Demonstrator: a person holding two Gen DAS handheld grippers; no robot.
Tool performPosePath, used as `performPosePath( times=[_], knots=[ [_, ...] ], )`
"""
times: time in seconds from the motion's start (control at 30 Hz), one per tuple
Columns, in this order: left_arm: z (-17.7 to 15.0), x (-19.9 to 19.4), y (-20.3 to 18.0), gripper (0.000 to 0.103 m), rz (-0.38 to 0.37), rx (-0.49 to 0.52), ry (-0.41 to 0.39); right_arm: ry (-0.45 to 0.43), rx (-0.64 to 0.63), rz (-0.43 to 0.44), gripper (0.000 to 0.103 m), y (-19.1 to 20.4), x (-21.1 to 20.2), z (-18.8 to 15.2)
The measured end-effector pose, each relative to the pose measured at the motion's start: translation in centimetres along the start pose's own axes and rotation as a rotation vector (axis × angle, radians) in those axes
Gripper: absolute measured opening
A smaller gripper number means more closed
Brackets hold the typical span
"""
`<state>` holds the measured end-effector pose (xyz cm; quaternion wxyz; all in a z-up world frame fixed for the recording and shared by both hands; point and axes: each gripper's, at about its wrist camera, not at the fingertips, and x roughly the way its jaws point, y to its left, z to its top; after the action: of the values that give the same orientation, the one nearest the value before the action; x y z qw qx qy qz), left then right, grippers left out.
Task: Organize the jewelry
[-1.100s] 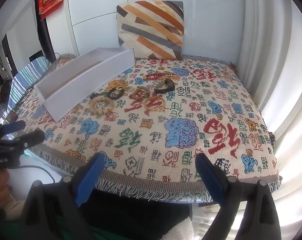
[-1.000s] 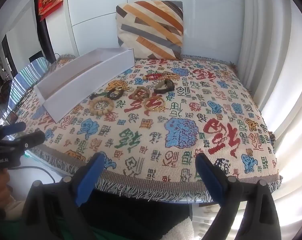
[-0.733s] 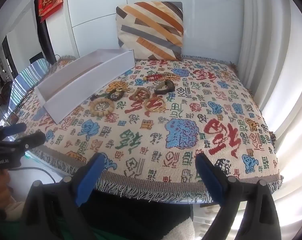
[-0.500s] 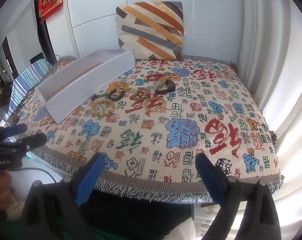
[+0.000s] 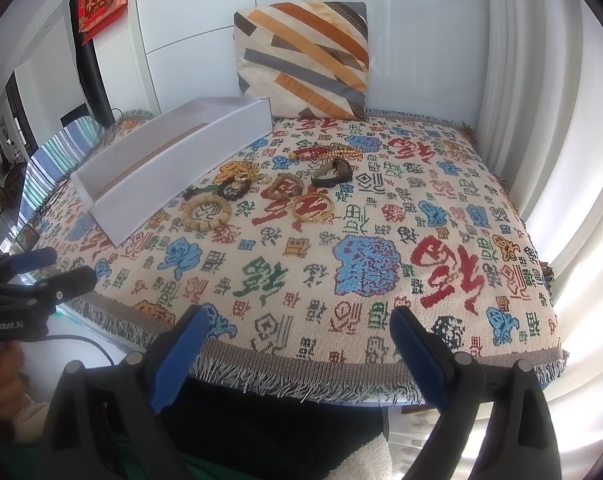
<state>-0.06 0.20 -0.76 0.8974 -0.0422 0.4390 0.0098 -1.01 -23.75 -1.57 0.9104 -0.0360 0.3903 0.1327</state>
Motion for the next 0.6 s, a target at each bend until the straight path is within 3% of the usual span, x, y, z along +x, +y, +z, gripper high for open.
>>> performPosePath(
  times=[0.6],
  knots=[
    [-0.03,0.13,-0.06,0.102,0.003,0.003,0.007,0.003,-0.002,0.004,0.094,0.11,0.12,-0.08]
  ],
)
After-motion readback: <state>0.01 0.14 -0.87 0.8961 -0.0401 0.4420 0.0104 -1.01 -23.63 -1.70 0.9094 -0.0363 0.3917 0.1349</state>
